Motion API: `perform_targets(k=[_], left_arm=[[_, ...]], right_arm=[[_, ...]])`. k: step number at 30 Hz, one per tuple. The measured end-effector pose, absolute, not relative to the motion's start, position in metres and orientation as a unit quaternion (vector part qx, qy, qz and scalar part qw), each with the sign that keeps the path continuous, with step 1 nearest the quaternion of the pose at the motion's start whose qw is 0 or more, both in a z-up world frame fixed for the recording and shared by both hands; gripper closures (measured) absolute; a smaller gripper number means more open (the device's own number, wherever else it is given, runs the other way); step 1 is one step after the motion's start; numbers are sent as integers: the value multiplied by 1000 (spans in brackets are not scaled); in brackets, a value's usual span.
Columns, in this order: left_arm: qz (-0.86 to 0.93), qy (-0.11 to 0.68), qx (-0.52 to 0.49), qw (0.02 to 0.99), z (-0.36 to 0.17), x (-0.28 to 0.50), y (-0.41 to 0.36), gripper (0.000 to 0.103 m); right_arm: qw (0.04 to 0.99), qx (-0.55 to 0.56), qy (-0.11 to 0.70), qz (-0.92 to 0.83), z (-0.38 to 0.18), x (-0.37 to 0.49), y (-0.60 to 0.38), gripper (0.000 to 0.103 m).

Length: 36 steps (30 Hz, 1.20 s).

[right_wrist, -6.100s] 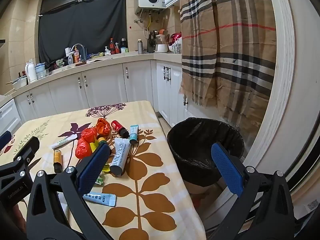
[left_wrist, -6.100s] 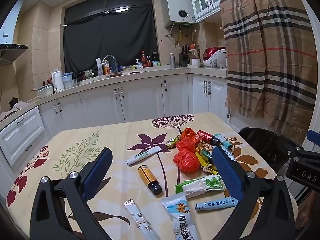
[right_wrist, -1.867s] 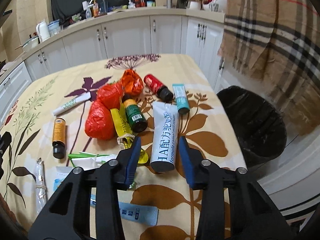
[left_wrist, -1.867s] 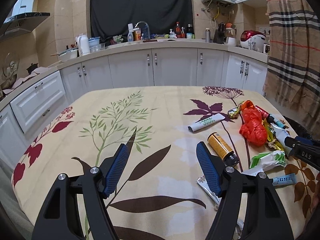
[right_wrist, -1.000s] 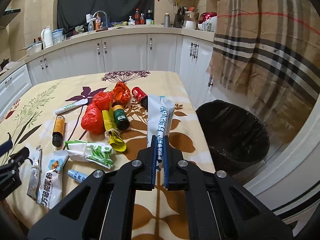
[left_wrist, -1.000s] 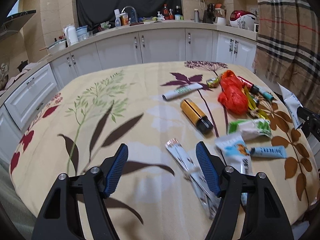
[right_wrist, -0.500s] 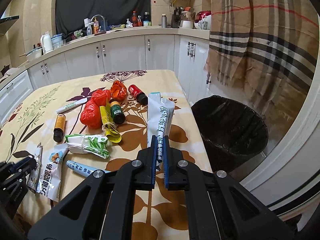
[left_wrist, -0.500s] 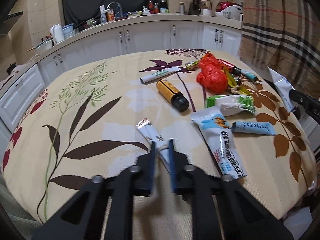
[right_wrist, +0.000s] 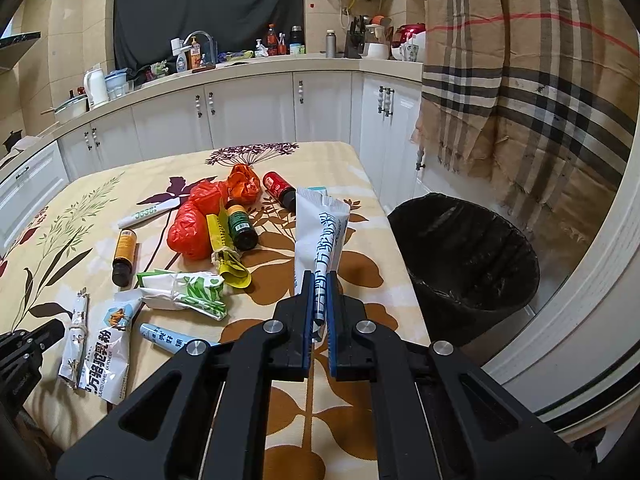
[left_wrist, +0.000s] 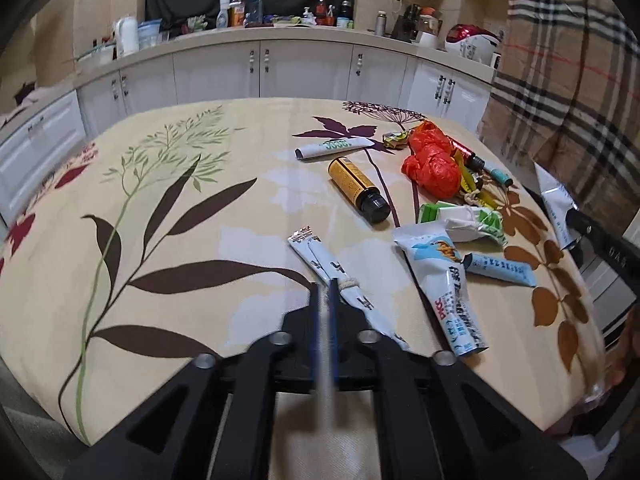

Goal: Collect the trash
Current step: 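Grasp the rolled white wrapper with the left gripper, then carry both items to the black bin and open both grippers over it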

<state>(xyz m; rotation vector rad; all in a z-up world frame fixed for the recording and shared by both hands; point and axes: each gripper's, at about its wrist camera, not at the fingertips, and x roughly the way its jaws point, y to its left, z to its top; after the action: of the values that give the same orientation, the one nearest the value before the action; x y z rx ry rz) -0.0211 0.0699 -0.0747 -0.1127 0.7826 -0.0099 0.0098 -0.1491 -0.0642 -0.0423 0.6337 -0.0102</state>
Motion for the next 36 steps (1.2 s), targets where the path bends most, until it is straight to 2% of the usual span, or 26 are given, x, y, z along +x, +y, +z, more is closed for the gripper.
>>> perform_targets(k=[1, 2, 5, 7, 12, 13, 14, 16, 24, 36], left_arm=[[-7, 380, -59, 923, -73, -21, 69, 78], [-8, 377, -61, 924, -72, -22, 67, 71], [-11, 369, -61, 927, -68, -24, 63, 59], [-15, 371, -56, 927, -69, -23, 58, 57], [-17, 397, -36, 917, -84, -18, 49, 58], [-14, 397, -33, 917, -86, -19, 49, 62], [-11, 392, -27, 919, -86, -20, 49, 74], [-12, 391, -19, 920, -87, -20, 49, 85], [-3, 360, -10, 933, -76, -24, 60, 86], [-70, 270, 15, 960, -9, 17, 19, 86]], right_arm=[[950, -21, 312, -6, -64, 10, -149, 97], [950, -21, 311, -6, -64, 10, -149, 97], [950, -19, 311, -6, -64, 8, -148, 97], [951, -17, 310, -5, -63, 7, -150, 97], [951, -17, 309, -5, -63, 6, -152, 97], [951, -16, 309, -5, -63, 6, -152, 97], [951, -16, 308, -5, -63, 5, -152, 97], [952, -14, 307, -5, -63, 3, -153, 97], [954, -10, 301, -10, -61, 1, -156, 97], [961, -5, 268, -64, -39, 24, -193, 97]])
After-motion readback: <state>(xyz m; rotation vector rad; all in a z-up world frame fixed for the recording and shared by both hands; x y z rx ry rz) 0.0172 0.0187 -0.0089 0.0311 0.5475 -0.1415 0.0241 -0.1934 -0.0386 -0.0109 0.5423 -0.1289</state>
